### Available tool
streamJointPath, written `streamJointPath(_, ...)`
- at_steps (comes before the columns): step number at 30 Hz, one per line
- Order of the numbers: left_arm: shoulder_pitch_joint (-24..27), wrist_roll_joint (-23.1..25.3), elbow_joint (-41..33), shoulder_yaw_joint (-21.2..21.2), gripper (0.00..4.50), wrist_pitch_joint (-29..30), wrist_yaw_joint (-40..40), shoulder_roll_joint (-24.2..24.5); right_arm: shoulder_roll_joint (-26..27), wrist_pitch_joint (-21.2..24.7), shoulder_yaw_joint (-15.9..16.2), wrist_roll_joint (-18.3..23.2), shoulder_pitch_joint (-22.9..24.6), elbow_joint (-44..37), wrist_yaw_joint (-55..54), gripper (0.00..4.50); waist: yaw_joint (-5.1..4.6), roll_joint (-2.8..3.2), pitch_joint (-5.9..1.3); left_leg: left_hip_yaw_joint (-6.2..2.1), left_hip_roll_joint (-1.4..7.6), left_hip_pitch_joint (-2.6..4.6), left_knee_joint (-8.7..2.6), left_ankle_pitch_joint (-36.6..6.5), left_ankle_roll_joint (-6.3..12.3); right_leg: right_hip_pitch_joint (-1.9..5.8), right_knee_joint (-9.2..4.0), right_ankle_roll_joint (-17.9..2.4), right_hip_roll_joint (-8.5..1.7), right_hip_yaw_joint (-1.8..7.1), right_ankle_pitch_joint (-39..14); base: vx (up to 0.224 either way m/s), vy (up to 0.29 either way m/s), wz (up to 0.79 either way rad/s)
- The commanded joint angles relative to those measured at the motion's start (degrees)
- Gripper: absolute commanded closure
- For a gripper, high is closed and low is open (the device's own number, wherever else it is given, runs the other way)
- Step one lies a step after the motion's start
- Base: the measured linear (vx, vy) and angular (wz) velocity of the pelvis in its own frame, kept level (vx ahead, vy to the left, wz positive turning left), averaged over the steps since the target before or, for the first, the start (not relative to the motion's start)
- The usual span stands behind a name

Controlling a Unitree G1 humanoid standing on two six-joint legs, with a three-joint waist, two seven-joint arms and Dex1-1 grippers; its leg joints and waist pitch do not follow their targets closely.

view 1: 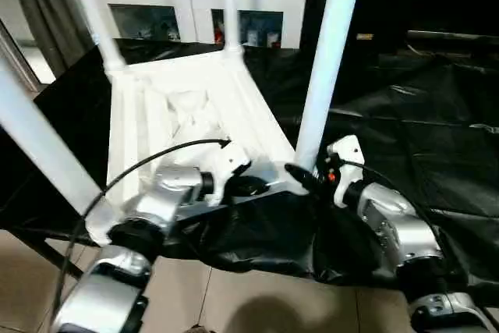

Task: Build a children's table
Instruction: Rotate leg to tighten

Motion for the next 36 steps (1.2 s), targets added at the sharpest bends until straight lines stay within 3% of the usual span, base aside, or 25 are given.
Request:
streamJointPath(1,-2.49,-0.12,0.25,1.19,4.50,-0.63,5.44,-3.40,2.94,3.89,1.61,-2.70,1.17,3.93,-5.74,2.04,-0.44,-0.54,-3.01,-1.76,1.86,1.78,-4.96,-23.93,-2.07,1.12,-5.81,-8.32,-2.98,1.40,-27.16,0.000,0.000,0.00)
streamJointPath(5,-3.01,-0.11,1.48,1.05,4.50,-1.17,7.48,-6.02,5.13,1.08,4.05,-4.80,0.96,3.58,-6.28,2.04,-0.46,-0.55,-3.05,-1.80,1.80,1.79,-5.05,-24.64,-1.75,1.02,-6.09,-7.69,-2.99,1.44,-26.71,0.000,0.000,0.00)
streamJointPath(7,-2.87,-0.12,1.33,0.75,4.50,-1.17,6.79,-6.76,5.98,0.79,4.42,-2.04,1.45,2.01,-2.05,1.49,-0.45,-0.45,-3.07,-1.80,1.84,1.77,-5.12,-24.87,-1.32,1.00,-6.09,-7.73,-2.97,1.49,-26.32,0.000,0.000,0.00)
streamJointPath(12,-2.56,-0.24,0.82,0.36,4.50,-1.14,5.31,-6.43,5.38,1.11,5.01,-0.76,1.74,0.44,1.60,1.06,-0.22,-0.47,-3.28,-1.61,1.93,1.56,-5.09,-23.09,-0.56,1.26,-5.67,-9.10,-2.93,1.64,-21.75,0.000,0.000,0.00)
streamJointPath(15,-0.88,-1.05,-1.49,-0.56,4.50,-0.75,-2.65,-3.43,0.96,1.84,8.00,0.62,2.86,-3.97,12.40,0.96,0.15,-0.51,-3.40,-1.48,1.98,1.36,-4.96,-21.74,0.35,1.63,-5.53,-9.45,-2.96,1.71,-20.22,0.000,0.000,0.00)
streamJointPath(18,0.92,-1.81,-4.19,-1.67,4.50,-0.24,-10.36,0.48,-3.39,1.58,8.42,2.53,2.99,-6.18,20.96,0.96,0.49,-0.51,-3.56,-1.23,2.16,1.20,-4.75,-19.01,1.50,1.77,-5.13,-10.69,-3.00,1.67,-17.09,0.000,0.000,0.00)
streamJointPath(19,1.26,-2.01,-4.74,-1.83,4.50,-0.12,-11.68,1.26,-4.13,1.45,8.24,2.92,2.89,-6.34,22.27,0.96,0.39,-0.67,-3.77,-1.23,2.08,0.58,-4.58,-16.83,2.11,2.34,-4.50,-11.55,-2.94,1.55,-14.40,0.000,0.000,0.00)
streamJointPath(20,1.68,-2.25,-5.38,-2.01,4.50,0.15,-13.36,2.27,-5.06,1.41,8.05,3.21,2.73,-6.39,23.70,0.96,0.44,-0.54,-3.84,-1.26,2.12,0.48,-4.56,-15.87,2.43,2.40,-4.42,-11.78,-3.05,1.47,-13.48,0.000,0.000,0.00)
streamJointPath(21,2.11,-2.31,-6.01,-2.36,4.50,0.64,-15.19,3.43,-6.08,1.65,7.94,3.59,2.68,-6.58,25.49,0.96,0.49,-0.41,-3.96,-1.07,2.17,0.78,-4.27,-14.84,2.87,2.08,-4.31,-12.53,-2.94,1.40,-11.92,0.000,0.000,0.00)
streamJointPath(28,4.43,-3.57,-9.30,-2.36,4.50,1.98,-23.08,8.60,-11.23,2.57,7.95,4.02,2.76,-7.14,33.83,0.96,1.06,-0.38,-4.57,-0.73,2.25,0.82,-3.18,-7.06,6.52,2.23,-2.56,-16.95,-2.50,1.10,1.99,0.023,-0.002,0.00)
streamJointPath(31,5.09,-4.19,-10.59,-2.35,4.50,2.84,-24.61,9.53,-11.77,2.04,7.85,4.03,2.45,-6.52,35.18,0.96,1.35,-0.36,-4.34,-0.81,2.46,0.86,-3.38,-9.31,5.75,2.18,-2.75,-16.69,-2.72,1.09,-1.77,0.000,0.000,0.00)
streamJointPath(33,5.63,-4.81,-11.61,-2.36,4.50,3.41,-25.29,9.84,-11.42,1.88,7.68,4.22,2.10,-6.00,35.41,1.29,1.32,-0.42,-4.13,-0.85,2.53,1.00,-3.65,-11.46,4.47,2.06,-3.12,-16.02,-2.81,1.18,-5.95,0.000,0.000,0.00)
streamJointPath(36,5.99,-5.03,-12.28,-2.39,4.50,3.65,-25.05,9.83,-11.26,2.24,7.99,4.82,2.06,-5.98,35.80,1.41,1.33,-0.46,-3.98,-0.83,2.59,1.21,-3.85,-13.06,3.23,1.91,-3.41,-15.43,-2.81,1.32,-8.61,0.000,0.000,0.00)
